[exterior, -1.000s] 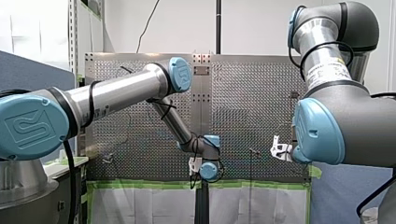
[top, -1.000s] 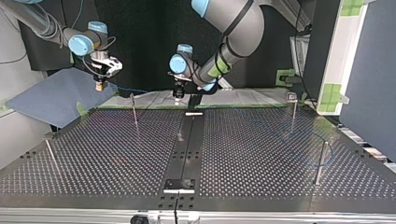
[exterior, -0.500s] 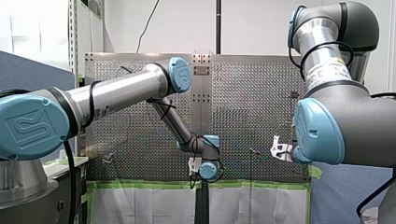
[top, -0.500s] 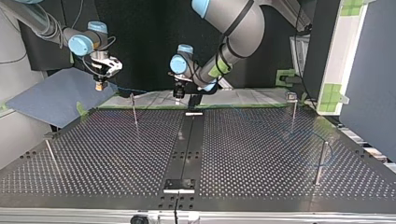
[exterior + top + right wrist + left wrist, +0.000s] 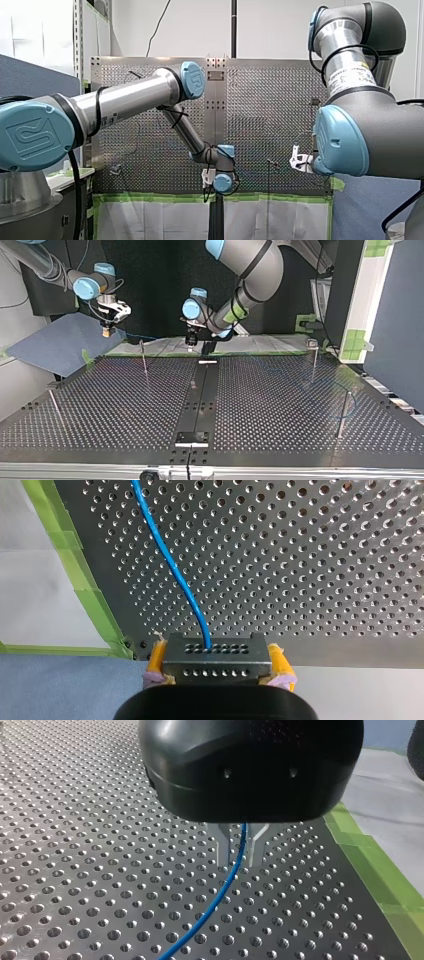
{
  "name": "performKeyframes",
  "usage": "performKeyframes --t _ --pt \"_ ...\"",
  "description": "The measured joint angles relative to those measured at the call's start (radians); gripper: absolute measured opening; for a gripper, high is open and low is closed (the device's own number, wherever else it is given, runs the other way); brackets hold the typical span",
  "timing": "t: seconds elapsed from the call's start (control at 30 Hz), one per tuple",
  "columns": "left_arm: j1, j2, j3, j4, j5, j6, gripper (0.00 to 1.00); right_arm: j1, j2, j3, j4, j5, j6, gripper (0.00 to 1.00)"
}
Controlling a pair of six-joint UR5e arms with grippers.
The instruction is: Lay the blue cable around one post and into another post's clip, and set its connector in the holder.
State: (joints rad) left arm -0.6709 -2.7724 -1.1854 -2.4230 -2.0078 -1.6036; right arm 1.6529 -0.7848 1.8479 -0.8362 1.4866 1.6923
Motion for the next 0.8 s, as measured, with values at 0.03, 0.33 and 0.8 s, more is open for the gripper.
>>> performKeyframes --t 0.03,0.33,0.8 --pt "0.000 0.000 0.000 0.000 0.000 -0.002 0.14 0.000 0.000 0.000 0.000 0.000 0.000 0.02" --pt "0.000 0.000 0.000 0.003 0.001 -0.009 0.01 0.000 0.000 0.000 0.001 0.000 -0.003 0.02" --pt "-0.016 0.001 -0.001 0.003 -0.005 0.007 0.01 -0.010 -0.010 0.000 0.027 0.007 -0.016 0.02"
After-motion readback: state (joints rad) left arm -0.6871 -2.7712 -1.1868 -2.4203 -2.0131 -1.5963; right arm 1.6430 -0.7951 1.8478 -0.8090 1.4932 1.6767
